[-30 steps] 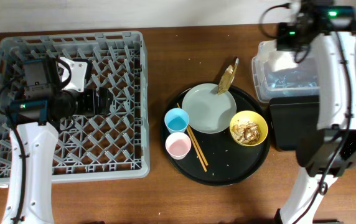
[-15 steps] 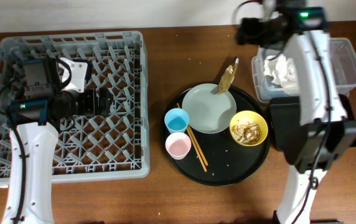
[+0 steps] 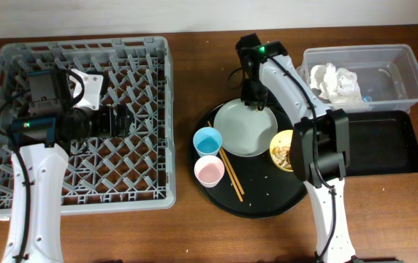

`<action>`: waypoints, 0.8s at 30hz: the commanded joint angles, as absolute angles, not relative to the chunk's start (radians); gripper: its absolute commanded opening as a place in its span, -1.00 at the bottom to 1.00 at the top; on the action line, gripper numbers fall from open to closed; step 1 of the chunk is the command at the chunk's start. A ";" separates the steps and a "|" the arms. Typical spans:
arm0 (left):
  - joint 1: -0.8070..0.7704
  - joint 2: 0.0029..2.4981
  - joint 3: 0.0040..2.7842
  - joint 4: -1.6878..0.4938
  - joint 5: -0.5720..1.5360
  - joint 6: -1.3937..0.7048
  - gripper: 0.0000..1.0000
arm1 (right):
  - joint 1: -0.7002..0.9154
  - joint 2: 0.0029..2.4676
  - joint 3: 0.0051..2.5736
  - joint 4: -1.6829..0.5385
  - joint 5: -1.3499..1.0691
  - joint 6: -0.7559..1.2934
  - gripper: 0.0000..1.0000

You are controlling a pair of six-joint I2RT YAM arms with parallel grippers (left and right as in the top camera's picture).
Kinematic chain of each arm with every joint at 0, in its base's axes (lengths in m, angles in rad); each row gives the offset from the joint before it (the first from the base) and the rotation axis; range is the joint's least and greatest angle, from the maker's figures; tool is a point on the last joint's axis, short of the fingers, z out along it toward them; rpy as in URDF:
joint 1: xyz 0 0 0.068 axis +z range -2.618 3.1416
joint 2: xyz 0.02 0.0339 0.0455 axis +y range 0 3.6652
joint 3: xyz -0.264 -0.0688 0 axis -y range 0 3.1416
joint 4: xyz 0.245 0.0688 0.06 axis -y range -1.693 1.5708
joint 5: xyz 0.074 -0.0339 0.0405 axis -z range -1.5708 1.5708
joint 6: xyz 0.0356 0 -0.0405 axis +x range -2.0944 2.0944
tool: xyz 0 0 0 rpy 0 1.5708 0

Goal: Sort waste into correct bins and load items into the dishwasher rack
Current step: 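Grasp the gold wrapper with right gripper and drop it into clear bin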

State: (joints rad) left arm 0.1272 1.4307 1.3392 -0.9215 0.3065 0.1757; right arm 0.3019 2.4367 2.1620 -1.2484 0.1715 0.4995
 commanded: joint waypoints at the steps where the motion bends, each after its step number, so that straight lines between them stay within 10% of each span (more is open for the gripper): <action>1: 0.127 1.433 1.357 -0.921 0.307 0.189 0.99 | 0.292 2.444 2.140 -1.210 0.199 0.509 -0.19; 4: 0.127 1.433 1.357 -0.921 0.307 0.189 0.99 | 0.292 2.444 2.133 -1.206 0.200 0.509 -0.23; 8: 0.127 1.433 1.357 -0.922 0.299 0.189 0.99 | 0.292 2.444 2.068 -1.198 0.199 0.510 -0.92; 18: 0.127 1.433 1.357 -0.917 0.299 0.189 0.99 | 0.253 2.339 2.496 -1.507 -0.007 0.336 -0.92; 24: 0.127 1.432 1.357 -0.918 0.299 0.189 0.99 | -0.131 2.325 2.659 -1.555 0.001 0.436 -0.92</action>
State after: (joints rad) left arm 0.1272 1.4307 1.3392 -0.9195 0.3023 0.1757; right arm -0.0597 2.3112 2.7060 -1.5948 0.0067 0.3908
